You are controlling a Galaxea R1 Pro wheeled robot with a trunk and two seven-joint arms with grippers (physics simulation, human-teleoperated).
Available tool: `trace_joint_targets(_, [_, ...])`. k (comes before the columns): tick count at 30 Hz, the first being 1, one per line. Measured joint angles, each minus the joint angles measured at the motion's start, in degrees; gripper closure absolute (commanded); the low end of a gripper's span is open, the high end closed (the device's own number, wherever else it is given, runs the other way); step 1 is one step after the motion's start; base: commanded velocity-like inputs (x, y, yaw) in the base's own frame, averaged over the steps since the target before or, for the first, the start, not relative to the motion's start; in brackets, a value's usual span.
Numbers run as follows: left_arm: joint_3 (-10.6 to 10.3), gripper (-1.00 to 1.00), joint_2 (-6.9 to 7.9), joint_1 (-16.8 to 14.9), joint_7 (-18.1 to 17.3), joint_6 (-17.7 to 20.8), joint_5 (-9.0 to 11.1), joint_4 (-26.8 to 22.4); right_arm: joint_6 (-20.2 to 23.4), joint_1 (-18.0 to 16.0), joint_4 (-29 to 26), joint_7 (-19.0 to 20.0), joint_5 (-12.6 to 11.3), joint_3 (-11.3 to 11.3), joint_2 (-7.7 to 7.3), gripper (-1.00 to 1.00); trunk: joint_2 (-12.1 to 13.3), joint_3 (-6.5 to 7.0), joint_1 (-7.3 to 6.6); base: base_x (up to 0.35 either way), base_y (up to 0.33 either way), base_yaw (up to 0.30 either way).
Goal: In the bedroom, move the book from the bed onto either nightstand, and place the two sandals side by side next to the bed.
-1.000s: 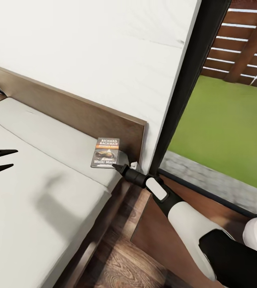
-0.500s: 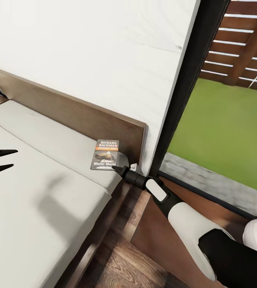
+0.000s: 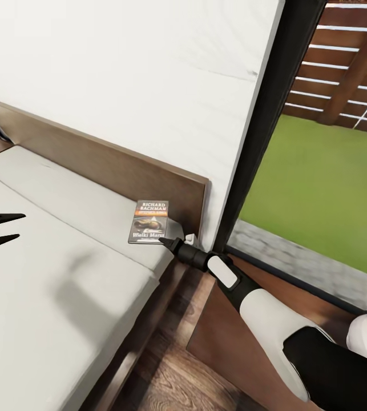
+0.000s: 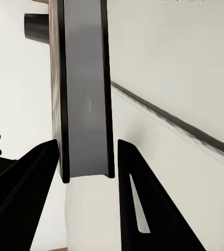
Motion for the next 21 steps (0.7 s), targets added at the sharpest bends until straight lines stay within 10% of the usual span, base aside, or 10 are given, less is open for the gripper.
trace_joint_targets(21, [0.0, -1.00, -0.04, 0.2, 0.0, 0.0, 0.0, 0.0, 0.1, 0.0, 0.0, 1.4, 0.0, 0.2, 0.00, 1.00, 0.0, 1.86, 0.00, 0.000, 0.000, 0.000])
